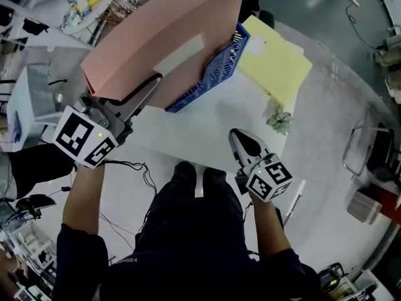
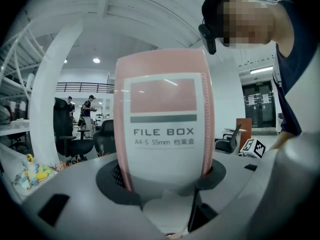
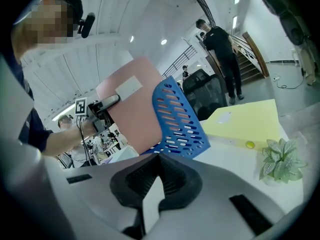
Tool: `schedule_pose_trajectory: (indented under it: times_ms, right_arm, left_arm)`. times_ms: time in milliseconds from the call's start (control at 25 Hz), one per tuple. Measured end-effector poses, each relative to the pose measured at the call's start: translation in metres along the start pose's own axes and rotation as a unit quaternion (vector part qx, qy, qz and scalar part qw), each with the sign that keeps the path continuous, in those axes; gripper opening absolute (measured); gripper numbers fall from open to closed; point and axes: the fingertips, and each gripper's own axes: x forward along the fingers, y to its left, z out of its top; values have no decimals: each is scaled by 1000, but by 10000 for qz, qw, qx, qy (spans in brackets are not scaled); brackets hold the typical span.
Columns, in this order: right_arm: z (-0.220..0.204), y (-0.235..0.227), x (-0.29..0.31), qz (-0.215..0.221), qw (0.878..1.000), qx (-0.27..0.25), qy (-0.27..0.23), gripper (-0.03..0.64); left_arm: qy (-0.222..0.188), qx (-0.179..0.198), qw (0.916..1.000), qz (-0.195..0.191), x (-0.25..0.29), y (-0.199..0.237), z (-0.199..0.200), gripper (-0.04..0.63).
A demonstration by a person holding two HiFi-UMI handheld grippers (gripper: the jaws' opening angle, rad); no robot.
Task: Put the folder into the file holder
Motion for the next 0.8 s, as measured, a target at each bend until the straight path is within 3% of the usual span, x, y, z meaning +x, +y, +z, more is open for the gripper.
schedule_pose_trajectory:
  times_ms: [320,800]
  right_arm:
    - [1,-8,4,10,10000,62,34,5]
    - [-3,-19,9,-1,9999,98,125,5]
  left_arm:
    - [132,-18,9999,-58,17,-2,-4,279]
    - [226,-344,9991,-40,30,1,-35,281]
